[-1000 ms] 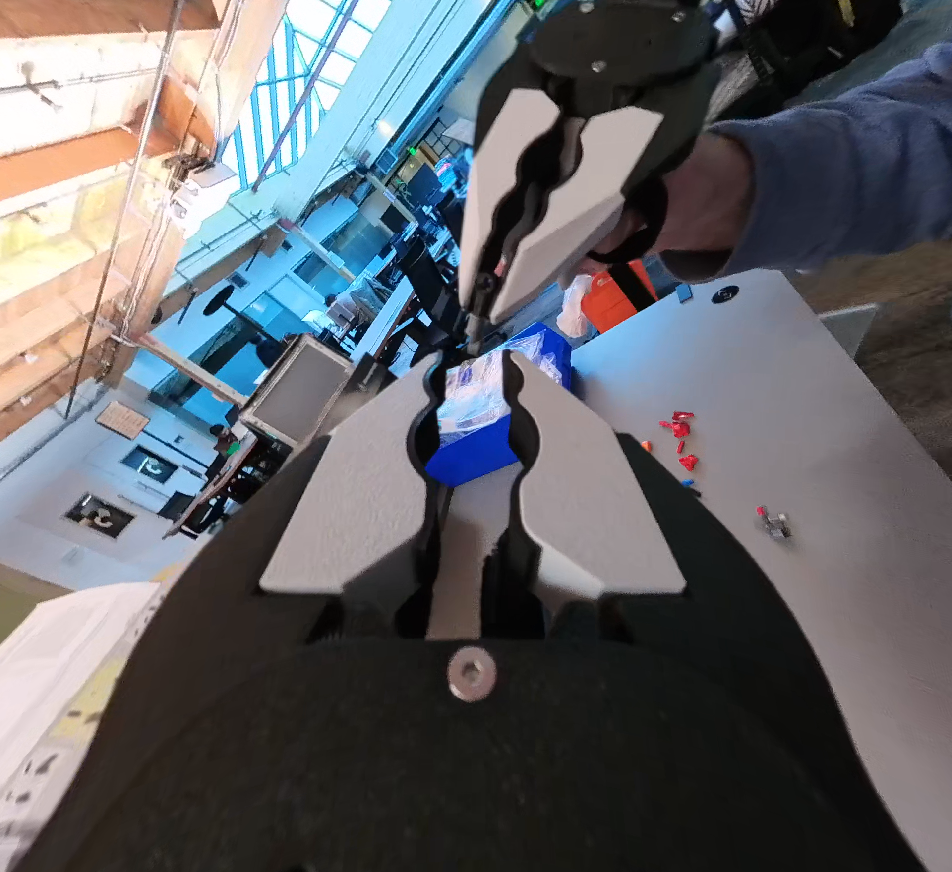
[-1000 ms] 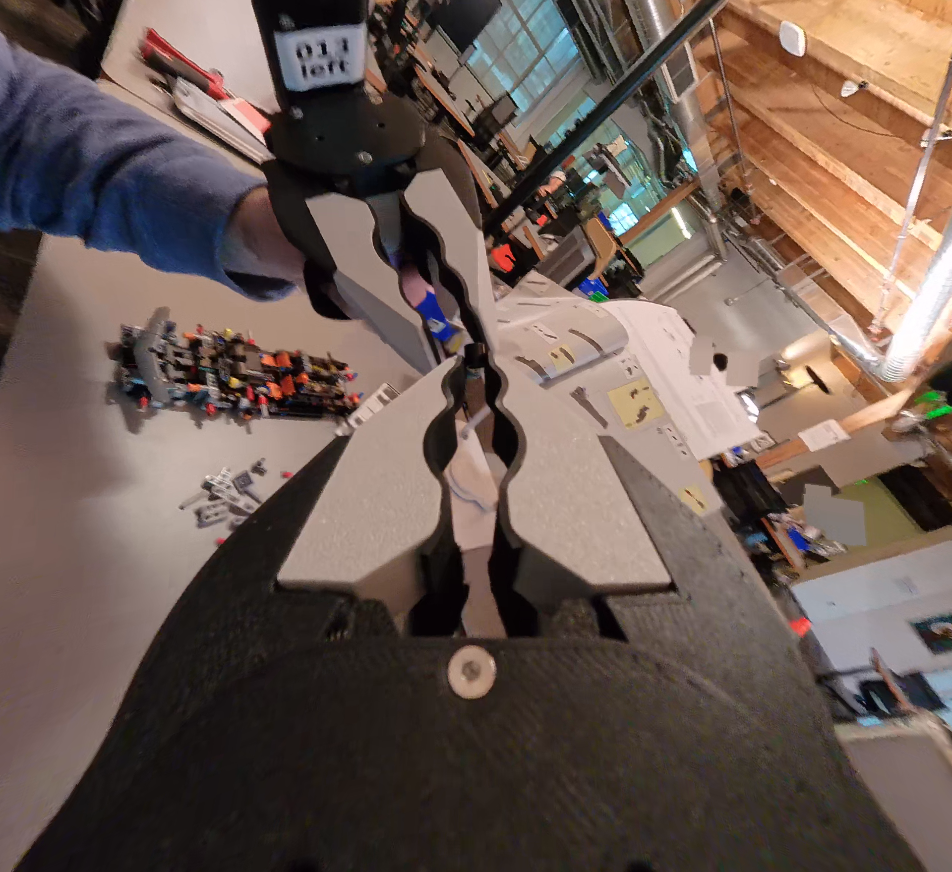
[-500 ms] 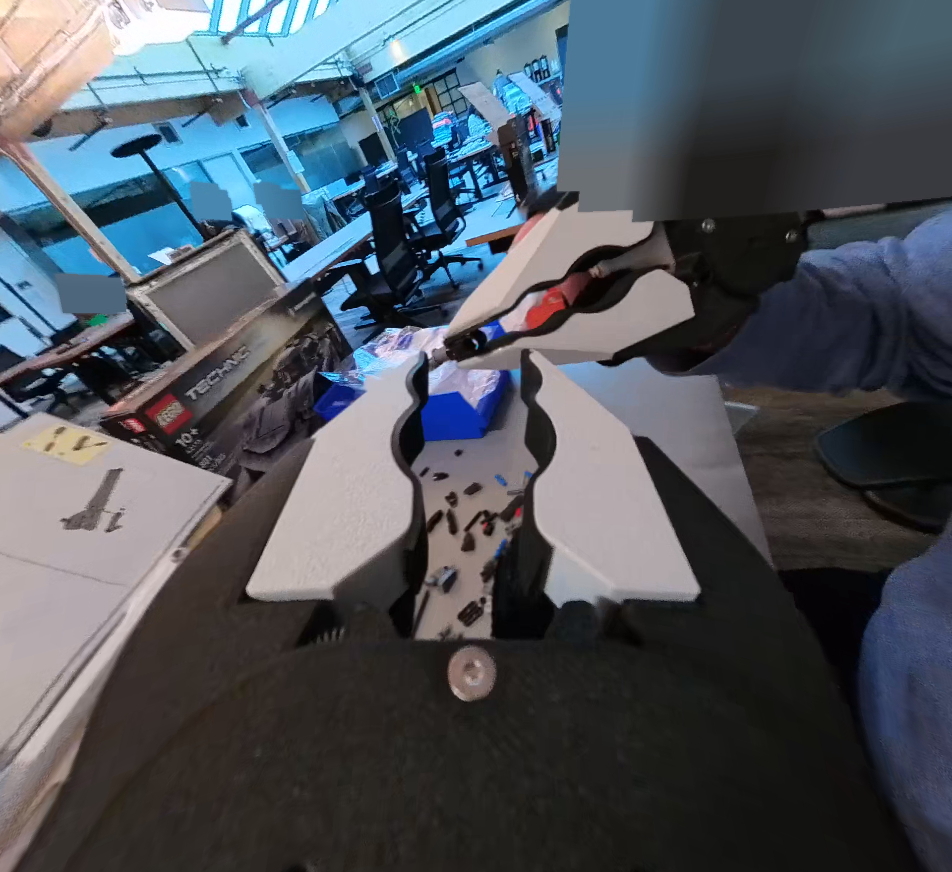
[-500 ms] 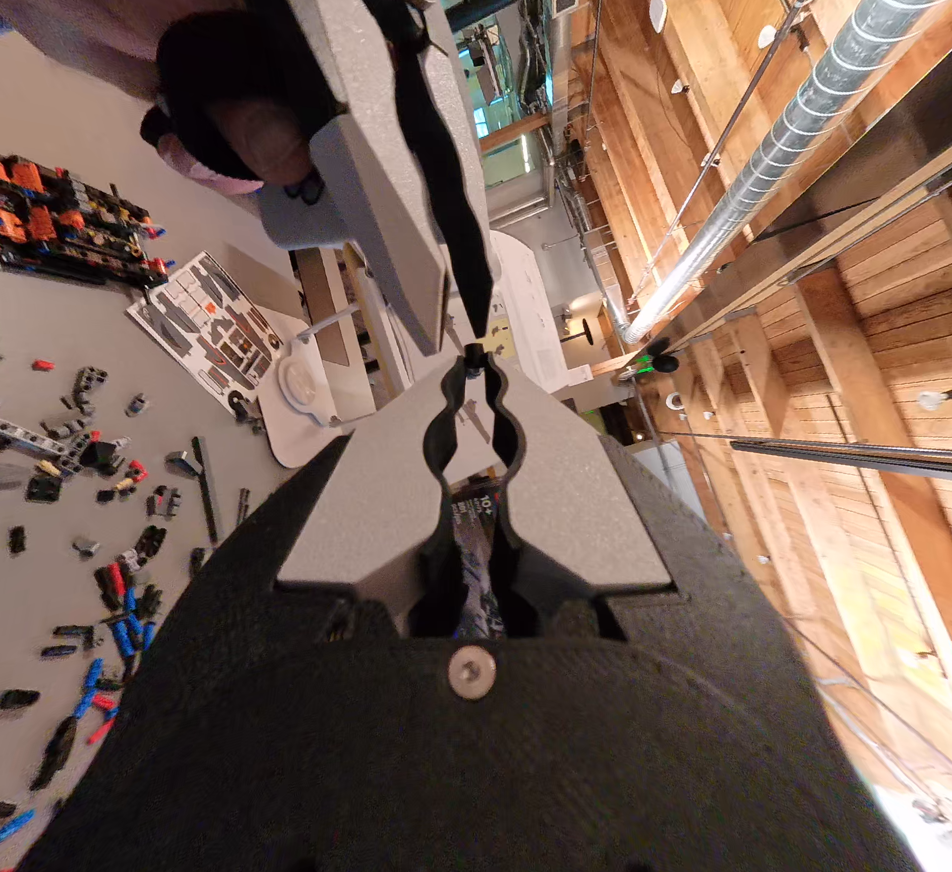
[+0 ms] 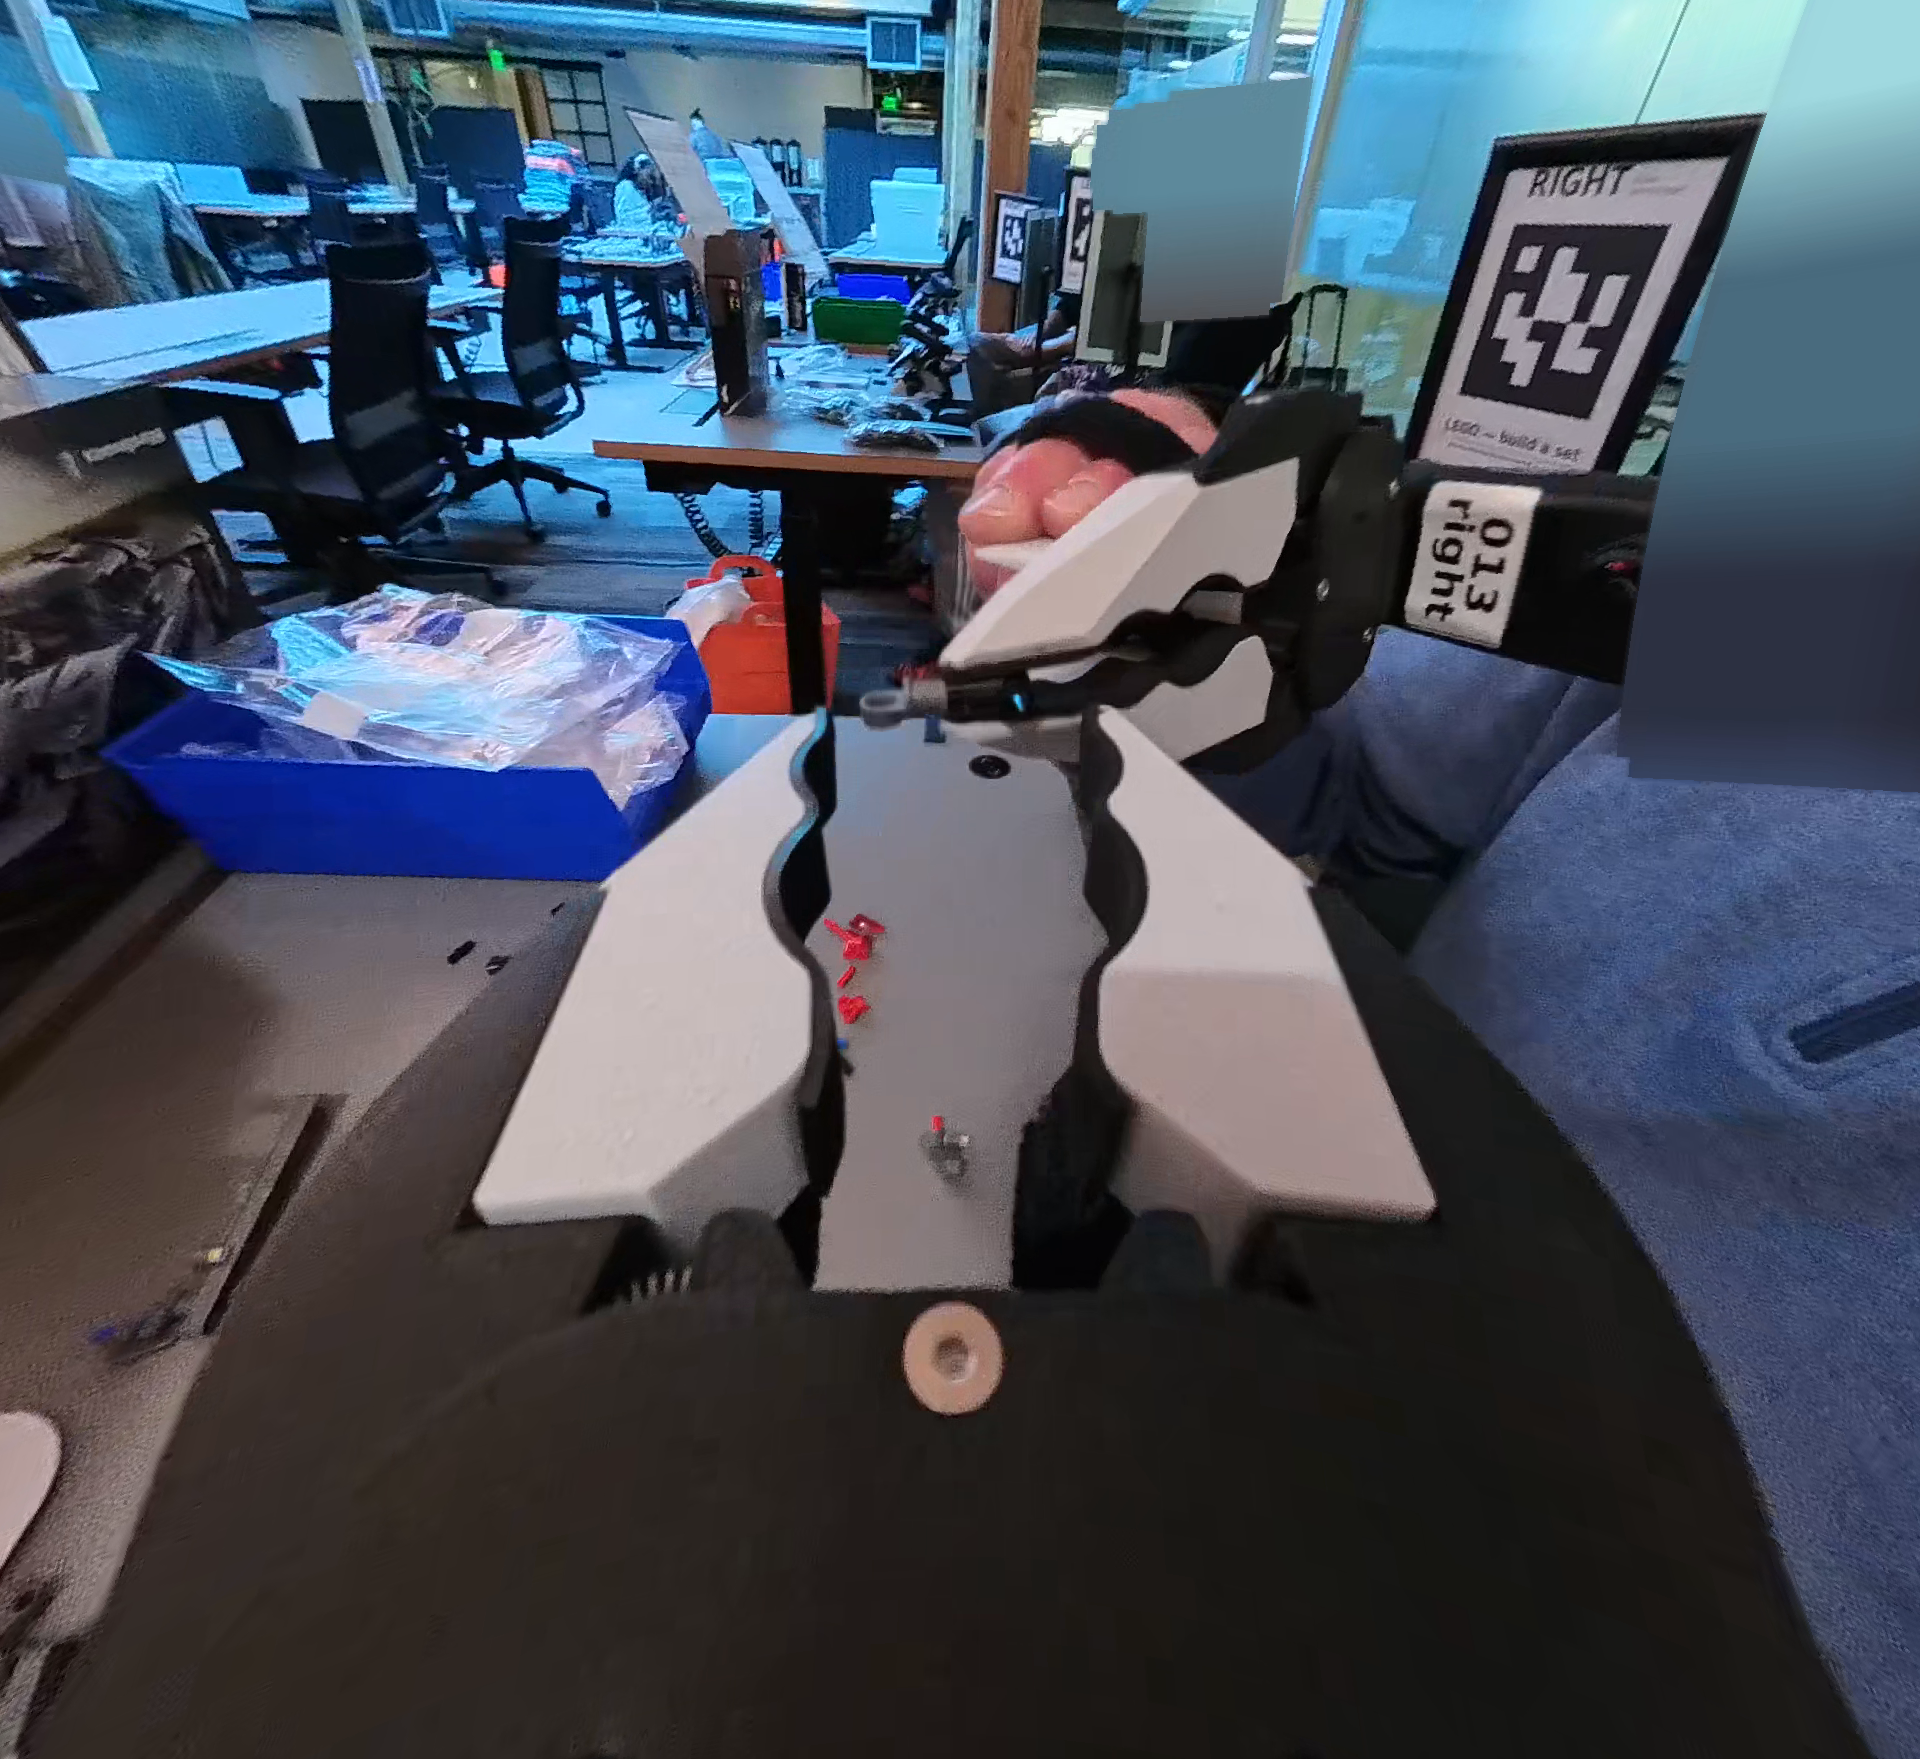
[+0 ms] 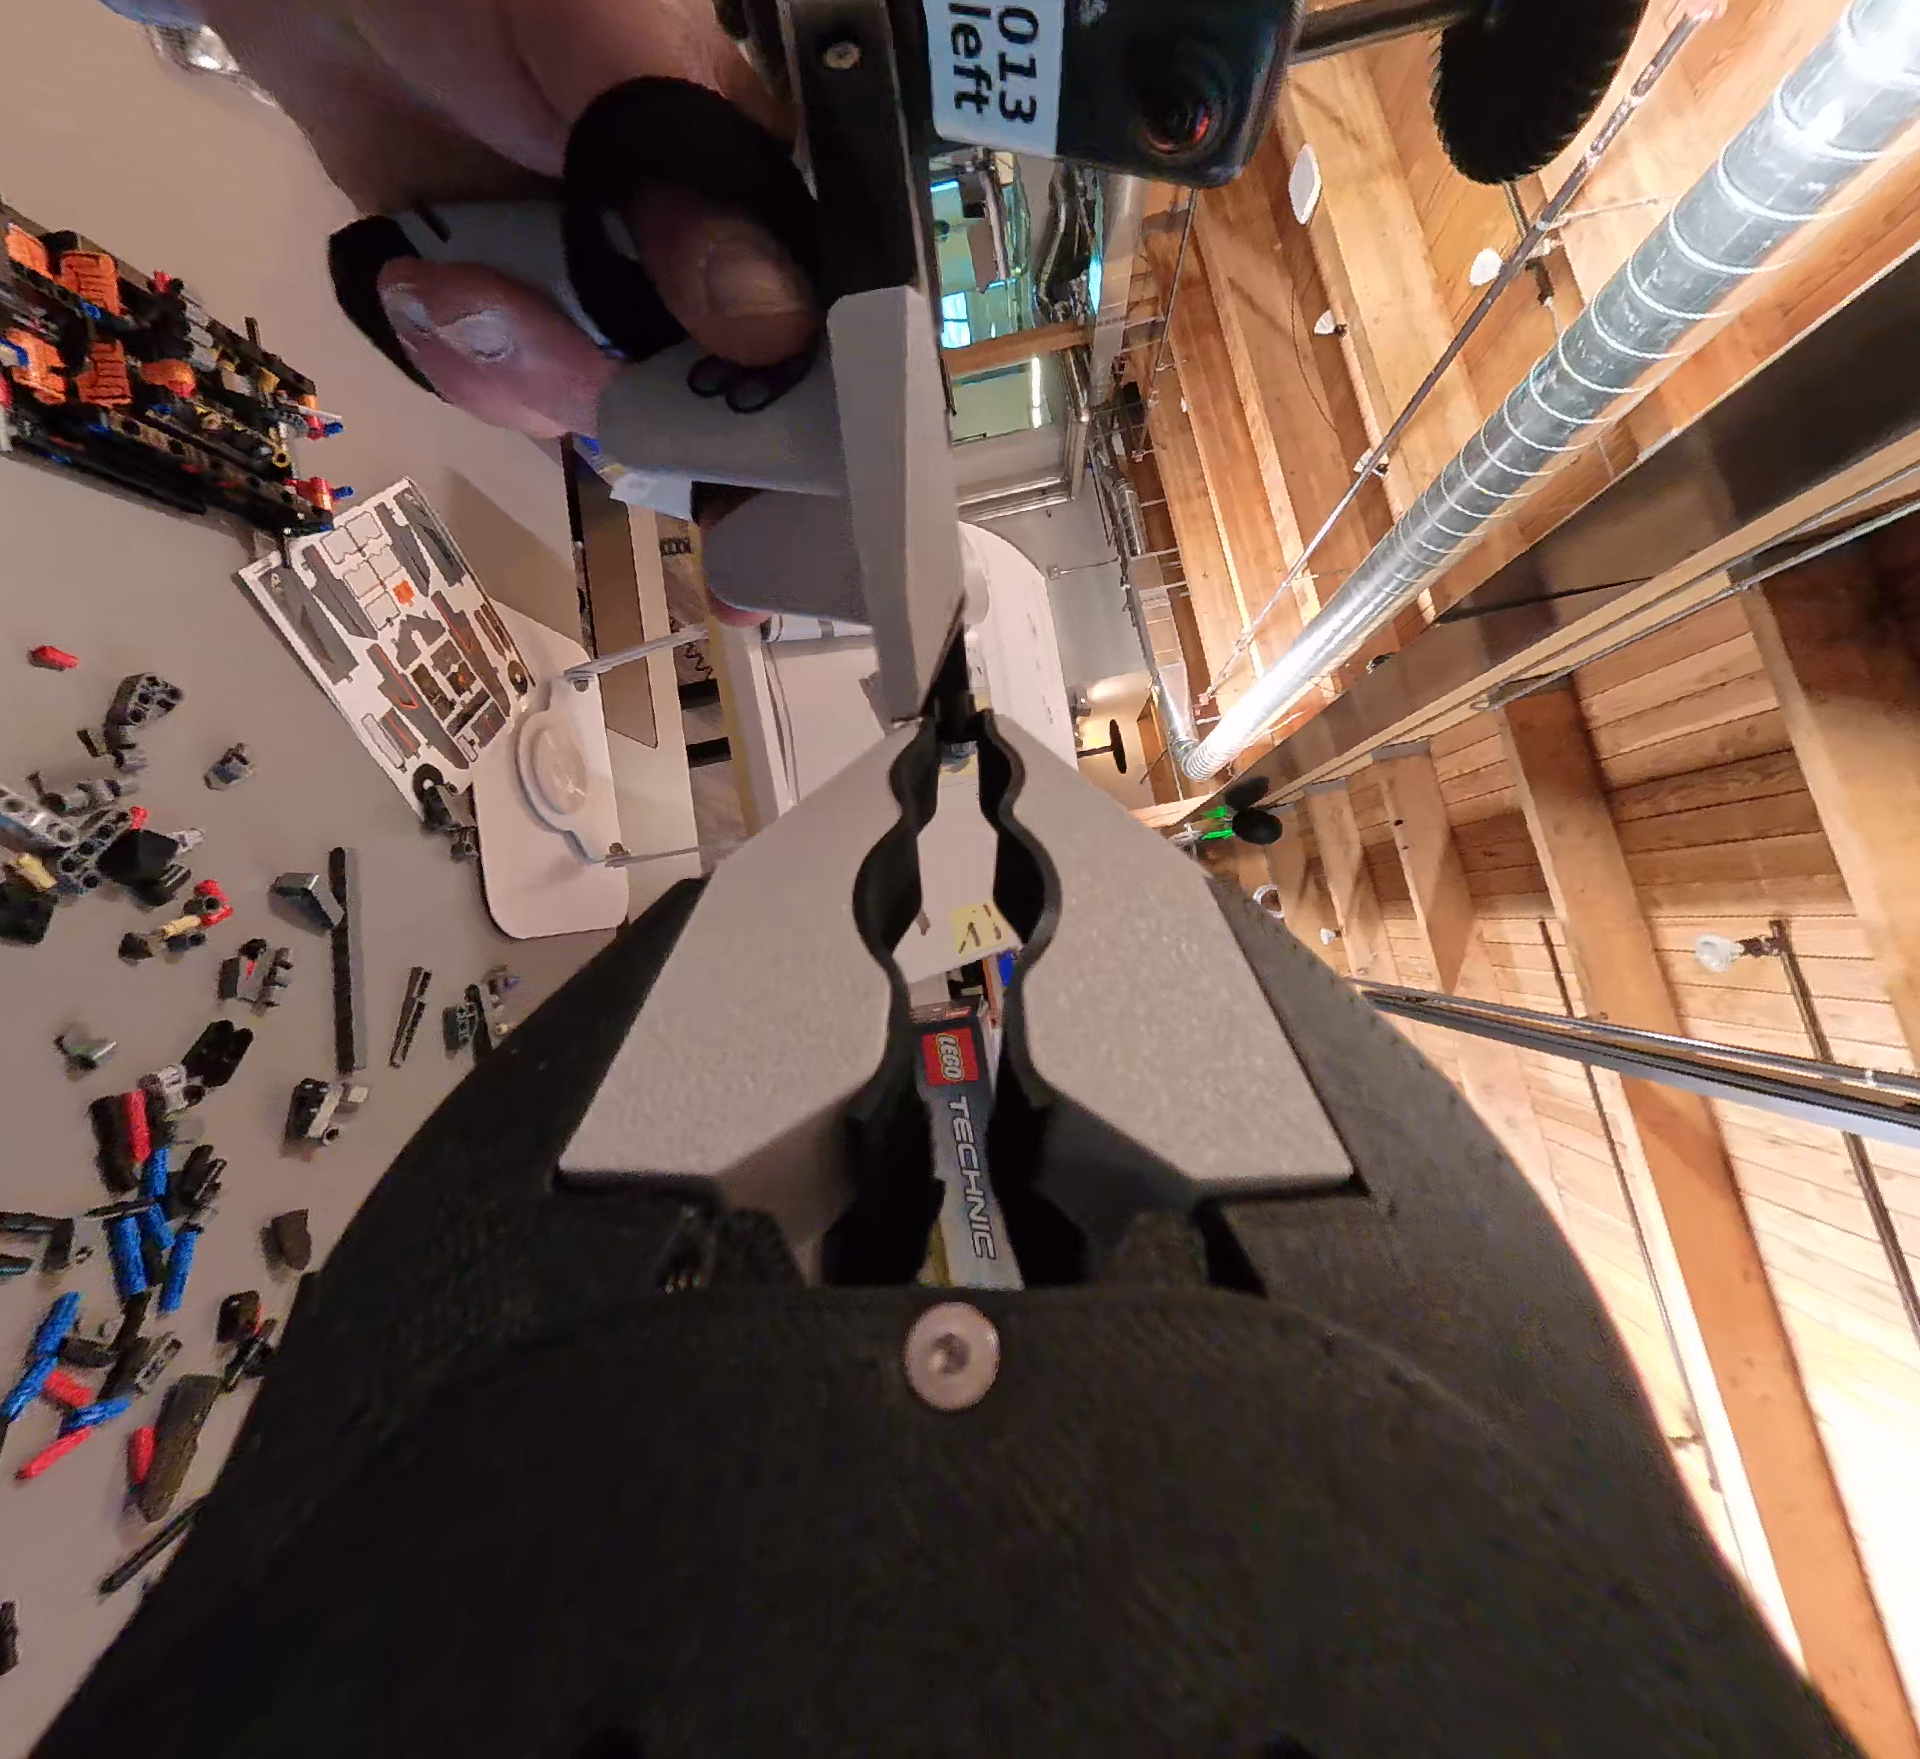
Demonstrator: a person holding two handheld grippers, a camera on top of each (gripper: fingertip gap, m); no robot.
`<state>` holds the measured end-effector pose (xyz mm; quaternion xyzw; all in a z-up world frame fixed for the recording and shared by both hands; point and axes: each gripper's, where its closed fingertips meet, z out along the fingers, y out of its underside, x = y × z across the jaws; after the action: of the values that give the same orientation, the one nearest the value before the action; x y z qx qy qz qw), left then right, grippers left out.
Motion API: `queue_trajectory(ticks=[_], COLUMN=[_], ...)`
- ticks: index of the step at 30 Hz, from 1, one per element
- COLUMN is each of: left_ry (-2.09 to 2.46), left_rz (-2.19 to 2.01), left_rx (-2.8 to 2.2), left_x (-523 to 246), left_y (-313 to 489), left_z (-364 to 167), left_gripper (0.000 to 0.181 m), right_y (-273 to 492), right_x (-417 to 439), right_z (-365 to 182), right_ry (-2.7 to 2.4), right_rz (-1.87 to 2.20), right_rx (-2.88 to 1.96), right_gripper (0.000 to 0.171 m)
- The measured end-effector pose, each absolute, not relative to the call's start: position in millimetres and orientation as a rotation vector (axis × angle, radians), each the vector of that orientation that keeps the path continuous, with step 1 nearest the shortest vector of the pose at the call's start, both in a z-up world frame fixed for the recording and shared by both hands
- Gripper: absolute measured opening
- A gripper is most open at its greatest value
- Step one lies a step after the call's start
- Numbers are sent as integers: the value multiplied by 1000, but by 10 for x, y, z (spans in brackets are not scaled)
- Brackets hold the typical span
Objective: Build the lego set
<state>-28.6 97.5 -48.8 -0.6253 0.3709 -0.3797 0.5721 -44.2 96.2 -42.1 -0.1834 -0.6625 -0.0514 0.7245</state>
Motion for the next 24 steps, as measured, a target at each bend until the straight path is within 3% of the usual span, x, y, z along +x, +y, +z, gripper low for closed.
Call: queue_trajectory(ticks=[6, 15, 18, 24], left_ry=[862, 858, 852, 833], left_rz=[-939, -930, -901, -919], left_rx=[-1453, -1394, -1370, -1282], left_x=[-265, -275, -348, -614], left_y=[955, 930, 942, 852], left_z=[-507, -496, -466, -359], left_gripper=[32, 30, 30, 31], right_y=[914, 878, 822, 949], right_x=[-449, -462, -449, -305], right_z=[-497, -487, -442, -377], right_ry=[-1471, -1449, -1441, -1444], right_rz=[-130, -90, -29, 109], right_rx=[-381, -375, -384, -500], right_gripper=[5, 5, 19, 16])
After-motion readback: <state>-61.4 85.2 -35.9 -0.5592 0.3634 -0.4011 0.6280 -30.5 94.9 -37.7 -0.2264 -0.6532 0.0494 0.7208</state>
